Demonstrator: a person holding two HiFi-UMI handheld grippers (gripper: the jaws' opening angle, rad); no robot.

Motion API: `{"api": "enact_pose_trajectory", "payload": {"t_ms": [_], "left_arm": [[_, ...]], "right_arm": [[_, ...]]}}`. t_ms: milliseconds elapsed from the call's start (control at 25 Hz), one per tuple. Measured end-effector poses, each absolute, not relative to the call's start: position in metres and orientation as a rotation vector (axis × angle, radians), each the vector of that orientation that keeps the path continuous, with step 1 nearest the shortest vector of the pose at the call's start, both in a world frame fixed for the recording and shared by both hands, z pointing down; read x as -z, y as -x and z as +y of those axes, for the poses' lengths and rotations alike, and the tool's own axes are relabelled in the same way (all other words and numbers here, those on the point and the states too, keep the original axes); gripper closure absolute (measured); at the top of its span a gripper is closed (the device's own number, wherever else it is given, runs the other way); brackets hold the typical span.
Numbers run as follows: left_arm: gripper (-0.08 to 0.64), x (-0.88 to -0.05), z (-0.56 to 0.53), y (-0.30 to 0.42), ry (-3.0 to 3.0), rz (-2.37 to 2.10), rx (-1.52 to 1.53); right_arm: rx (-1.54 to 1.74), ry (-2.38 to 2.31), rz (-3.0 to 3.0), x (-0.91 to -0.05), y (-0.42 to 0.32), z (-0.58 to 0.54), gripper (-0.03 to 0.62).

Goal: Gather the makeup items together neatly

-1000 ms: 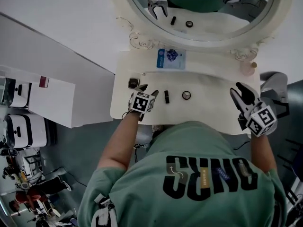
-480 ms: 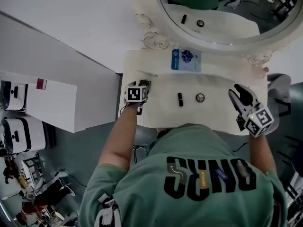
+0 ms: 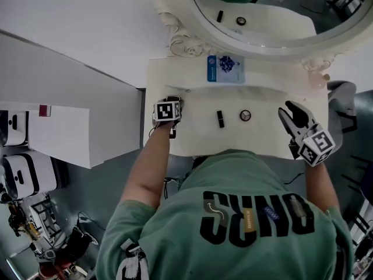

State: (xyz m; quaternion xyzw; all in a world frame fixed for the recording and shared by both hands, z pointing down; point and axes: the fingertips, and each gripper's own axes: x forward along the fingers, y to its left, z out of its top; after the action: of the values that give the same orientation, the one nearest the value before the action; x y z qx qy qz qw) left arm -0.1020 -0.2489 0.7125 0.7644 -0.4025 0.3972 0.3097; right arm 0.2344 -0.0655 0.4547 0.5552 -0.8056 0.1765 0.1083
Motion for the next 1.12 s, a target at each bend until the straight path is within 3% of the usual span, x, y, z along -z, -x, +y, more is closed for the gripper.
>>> {"api": "enact_pose_trajectory", "payload": {"t_ms": [240, 640, 880, 1120], "left_arm": [[0.225, -0.689, -0.230, 0.072, -2.131, -0.952, -1.066], [0.227, -0.616, -0.112, -0.133, -2.662, -0.343, -1.083], [0.226, -0.634, -0.046, -0.225, -2.810, -0.041, -1.224], [0.226, -0.673, -0.007, -0.271, -2.869, 0.181, -1.464]], "right_arm": [[-0.522, -1.666, -2.380, -0.452, -0.253, -0.056, 0.459], [-0.504, -1.688, -2.418, -0.438, -0.316, -0.011, 0.459], [-0.511, -1.717, -2.405, -0.436, -0.365, 0.034, 0.459], [-0.548, -1.792, -2.343, -0.442, -0.417, 0.077, 0.459]]}}
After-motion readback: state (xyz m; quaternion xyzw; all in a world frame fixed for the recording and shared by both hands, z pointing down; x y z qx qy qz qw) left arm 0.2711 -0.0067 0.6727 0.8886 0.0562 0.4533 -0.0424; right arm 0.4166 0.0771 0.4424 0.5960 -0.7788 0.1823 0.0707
